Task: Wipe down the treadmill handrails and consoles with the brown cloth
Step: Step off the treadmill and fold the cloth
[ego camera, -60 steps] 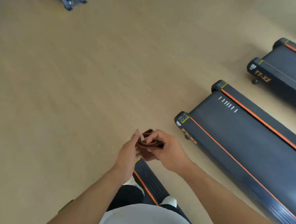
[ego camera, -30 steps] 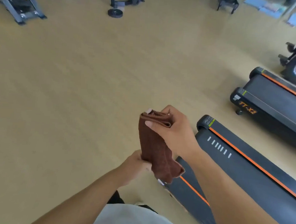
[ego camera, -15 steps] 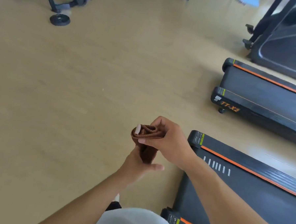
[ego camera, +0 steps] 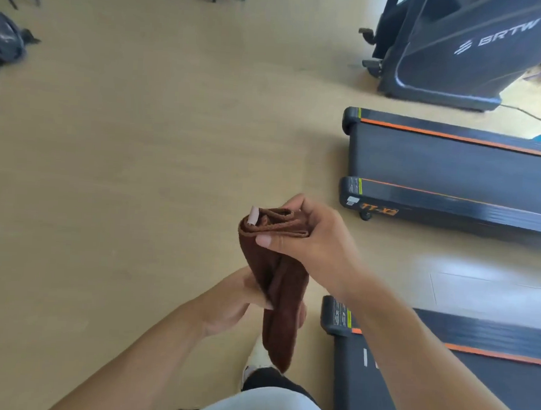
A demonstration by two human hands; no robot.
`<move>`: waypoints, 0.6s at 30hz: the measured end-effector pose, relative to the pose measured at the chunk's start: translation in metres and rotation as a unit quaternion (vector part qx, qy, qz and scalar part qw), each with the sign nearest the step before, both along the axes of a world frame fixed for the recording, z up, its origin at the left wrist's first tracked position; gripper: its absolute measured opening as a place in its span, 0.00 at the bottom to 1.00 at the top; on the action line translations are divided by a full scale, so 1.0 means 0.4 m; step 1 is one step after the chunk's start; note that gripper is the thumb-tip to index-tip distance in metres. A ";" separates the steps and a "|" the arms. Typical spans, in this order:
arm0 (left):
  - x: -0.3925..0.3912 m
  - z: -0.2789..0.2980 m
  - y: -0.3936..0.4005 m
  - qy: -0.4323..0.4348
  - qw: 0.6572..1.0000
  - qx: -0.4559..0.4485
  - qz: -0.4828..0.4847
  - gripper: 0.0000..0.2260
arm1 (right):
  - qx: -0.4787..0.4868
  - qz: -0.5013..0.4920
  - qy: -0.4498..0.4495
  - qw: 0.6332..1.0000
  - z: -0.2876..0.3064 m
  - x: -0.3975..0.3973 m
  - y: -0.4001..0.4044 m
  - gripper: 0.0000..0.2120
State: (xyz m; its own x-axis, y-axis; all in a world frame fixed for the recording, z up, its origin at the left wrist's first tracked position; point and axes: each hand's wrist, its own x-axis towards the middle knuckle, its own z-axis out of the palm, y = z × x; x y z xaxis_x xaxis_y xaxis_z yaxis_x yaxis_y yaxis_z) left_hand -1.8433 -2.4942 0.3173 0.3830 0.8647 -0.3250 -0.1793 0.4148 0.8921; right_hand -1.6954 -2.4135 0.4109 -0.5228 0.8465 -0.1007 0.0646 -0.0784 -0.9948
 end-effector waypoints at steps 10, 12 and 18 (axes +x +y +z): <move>-0.106 -0.012 0.691 0.179 0.973 -0.044 0.136 0.14 | -0.100 -0.202 0.122 0.967 0.070 -0.117 0.728 0.11; -0.165 -0.039 0.826 0.148 0.979 -0.087 0.110 0.13 | -0.129 -0.243 0.143 0.951 0.052 -0.133 0.892 0.09; -0.307 -0.130 1.263 -0.018 0.986 -0.149 0.071 0.25 | -0.130 -0.313 0.170 0.925 0.034 -0.209 1.352 0.12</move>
State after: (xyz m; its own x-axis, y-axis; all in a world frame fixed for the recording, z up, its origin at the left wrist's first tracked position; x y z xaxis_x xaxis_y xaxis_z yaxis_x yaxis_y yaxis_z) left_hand -1.9660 -1.9889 0.2653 0.2806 0.7790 -0.5608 -0.2835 0.6254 0.7269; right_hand -1.7791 -1.8725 0.4246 0.0220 0.9644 -0.2634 -0.3880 -0.2346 -0.8913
